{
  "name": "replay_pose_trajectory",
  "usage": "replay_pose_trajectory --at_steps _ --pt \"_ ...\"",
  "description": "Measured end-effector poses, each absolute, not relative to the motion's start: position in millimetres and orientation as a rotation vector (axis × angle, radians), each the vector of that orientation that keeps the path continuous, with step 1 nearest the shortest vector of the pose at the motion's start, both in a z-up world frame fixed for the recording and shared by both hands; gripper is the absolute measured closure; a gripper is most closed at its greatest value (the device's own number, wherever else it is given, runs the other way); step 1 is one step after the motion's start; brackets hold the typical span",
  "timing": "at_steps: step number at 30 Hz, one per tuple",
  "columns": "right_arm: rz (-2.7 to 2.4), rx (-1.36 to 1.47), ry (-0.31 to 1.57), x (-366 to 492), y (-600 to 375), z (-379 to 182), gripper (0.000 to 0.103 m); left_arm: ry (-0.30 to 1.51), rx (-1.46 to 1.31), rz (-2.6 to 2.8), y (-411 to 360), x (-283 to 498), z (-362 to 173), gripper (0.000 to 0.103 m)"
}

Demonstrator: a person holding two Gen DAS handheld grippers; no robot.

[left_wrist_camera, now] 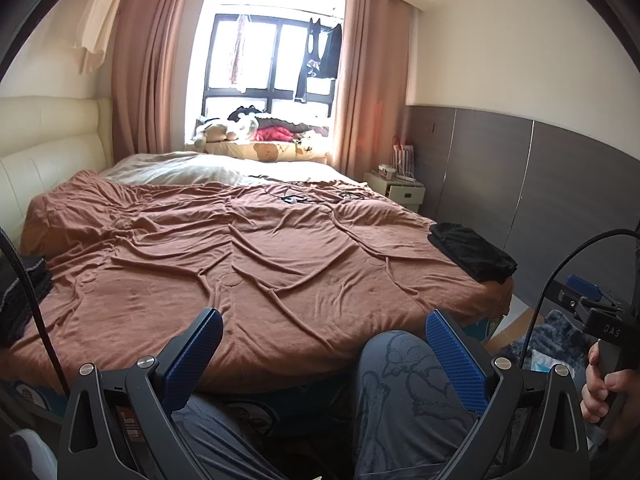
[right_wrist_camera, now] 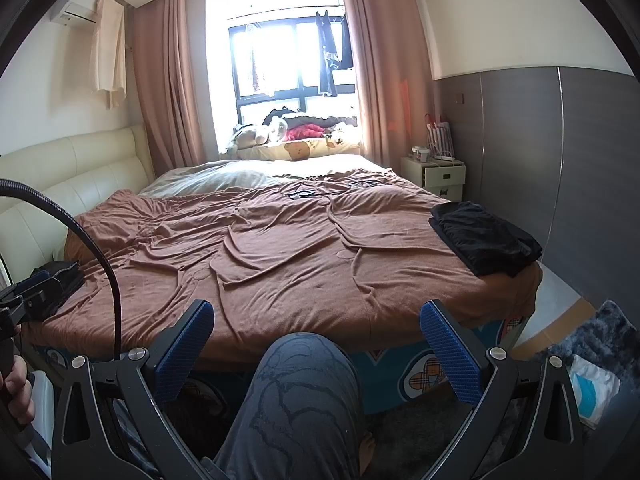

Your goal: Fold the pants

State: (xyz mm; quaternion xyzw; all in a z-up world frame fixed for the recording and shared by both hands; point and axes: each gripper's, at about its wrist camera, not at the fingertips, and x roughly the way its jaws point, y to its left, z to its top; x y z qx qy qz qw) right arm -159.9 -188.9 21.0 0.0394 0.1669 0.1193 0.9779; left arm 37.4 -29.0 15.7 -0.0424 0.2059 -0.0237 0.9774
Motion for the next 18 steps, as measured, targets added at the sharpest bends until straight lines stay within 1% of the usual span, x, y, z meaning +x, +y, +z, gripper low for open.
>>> replay_pose_trajectory --at_steps 18 --pt "0.238 0.078 0.332 -161.7 -193.9 22.1 0.000 0.415 -0.090 -0.058 -28.0 34.4 14.8 0.000"
